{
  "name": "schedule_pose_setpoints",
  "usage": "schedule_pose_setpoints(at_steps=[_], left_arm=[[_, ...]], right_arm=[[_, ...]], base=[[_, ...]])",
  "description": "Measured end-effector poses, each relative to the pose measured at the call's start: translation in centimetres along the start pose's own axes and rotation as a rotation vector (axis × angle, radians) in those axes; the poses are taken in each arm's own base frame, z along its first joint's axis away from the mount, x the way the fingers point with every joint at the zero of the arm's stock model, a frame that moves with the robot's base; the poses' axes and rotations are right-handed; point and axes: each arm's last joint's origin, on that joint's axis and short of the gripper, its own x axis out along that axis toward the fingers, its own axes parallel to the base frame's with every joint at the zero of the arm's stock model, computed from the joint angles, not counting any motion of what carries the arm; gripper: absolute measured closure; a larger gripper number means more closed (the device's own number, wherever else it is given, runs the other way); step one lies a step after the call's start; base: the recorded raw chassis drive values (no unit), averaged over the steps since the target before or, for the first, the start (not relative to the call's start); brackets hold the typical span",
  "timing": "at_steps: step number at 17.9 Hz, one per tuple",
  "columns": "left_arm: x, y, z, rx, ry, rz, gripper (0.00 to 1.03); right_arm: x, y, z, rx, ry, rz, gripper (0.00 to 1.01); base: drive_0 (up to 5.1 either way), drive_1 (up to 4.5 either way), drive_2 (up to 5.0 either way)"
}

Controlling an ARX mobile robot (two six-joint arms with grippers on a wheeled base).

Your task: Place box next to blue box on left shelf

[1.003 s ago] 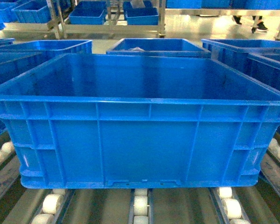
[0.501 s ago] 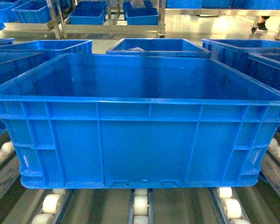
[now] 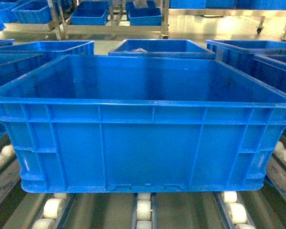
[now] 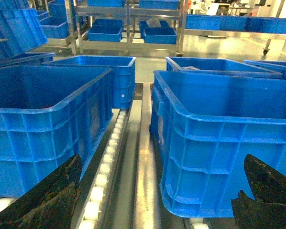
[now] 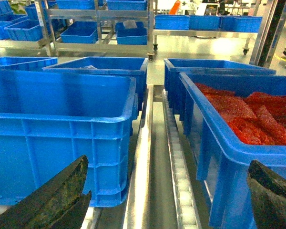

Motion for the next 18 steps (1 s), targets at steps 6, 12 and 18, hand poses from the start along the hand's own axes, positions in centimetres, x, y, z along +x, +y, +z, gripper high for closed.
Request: schedule_pose_setpoints(at_steps=[6,12,18], left_arm=[[0.00,0.00,-0.01,0.000,0.000,0.000,0.05],[0.00,0.00,-0.01,0.000,0.000,0.000,0.05],[0.00,0.00,-0.01,0.000,0.000,0.000,0.05]], right_arm=[[0.00,0.00,0.00,0.000,0.000,0.000,0.03],[0.00,0.00,0.00,0.000,0.000,0.000,0.03],[0.00,0.00,0.00,0.000,0.000,0.000,0.03]], base=[[0.0,0.00,0.0],[0.0,0.00,0.0],[0.0,0.00,0.0]])
